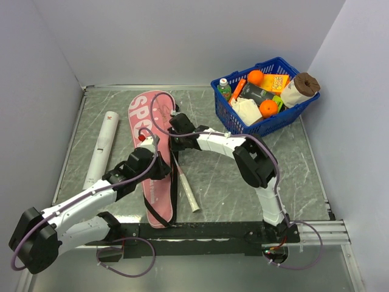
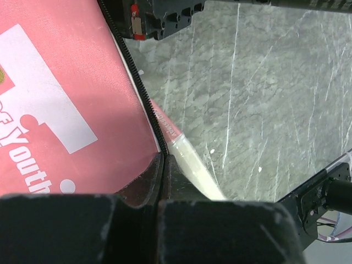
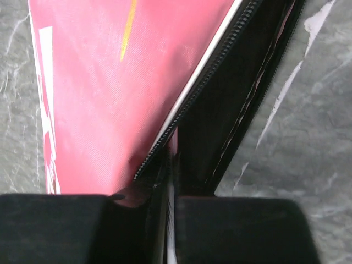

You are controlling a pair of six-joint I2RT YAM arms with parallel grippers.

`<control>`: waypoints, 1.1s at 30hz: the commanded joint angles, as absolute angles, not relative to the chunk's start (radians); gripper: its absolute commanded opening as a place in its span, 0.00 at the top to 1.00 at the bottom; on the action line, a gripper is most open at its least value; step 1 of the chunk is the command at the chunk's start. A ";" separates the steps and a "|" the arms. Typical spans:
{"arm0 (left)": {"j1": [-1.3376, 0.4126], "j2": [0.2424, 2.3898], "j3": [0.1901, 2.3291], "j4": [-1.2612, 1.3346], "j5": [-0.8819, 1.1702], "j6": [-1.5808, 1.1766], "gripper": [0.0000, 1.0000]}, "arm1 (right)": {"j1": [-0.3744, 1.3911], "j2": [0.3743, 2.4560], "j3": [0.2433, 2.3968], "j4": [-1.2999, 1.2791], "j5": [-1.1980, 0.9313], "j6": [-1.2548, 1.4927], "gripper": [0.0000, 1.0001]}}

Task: Pack up the badminton gear

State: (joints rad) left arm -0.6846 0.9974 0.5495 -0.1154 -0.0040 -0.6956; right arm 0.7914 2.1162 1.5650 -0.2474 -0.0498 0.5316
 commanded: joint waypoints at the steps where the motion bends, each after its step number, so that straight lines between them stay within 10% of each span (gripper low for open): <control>1: -0.696 1.005 0.589 -0.057 0.020 -0.693 0.99 | 0.788 2.073 1.568 -0.110 -0.089 0.549 0.73; 19: -0.698 1.023 0.600 -0.060 0.002 -0.666 0.99 | 0.695 1.422 0.916 -0.202 -0.233 0.509 0.57; 33: -0.699 0.976 0.609 -0.077 0.009 -0.661 0.99 | 0.712 1.373 0.687 -0.086 -0.567 0.522 0.57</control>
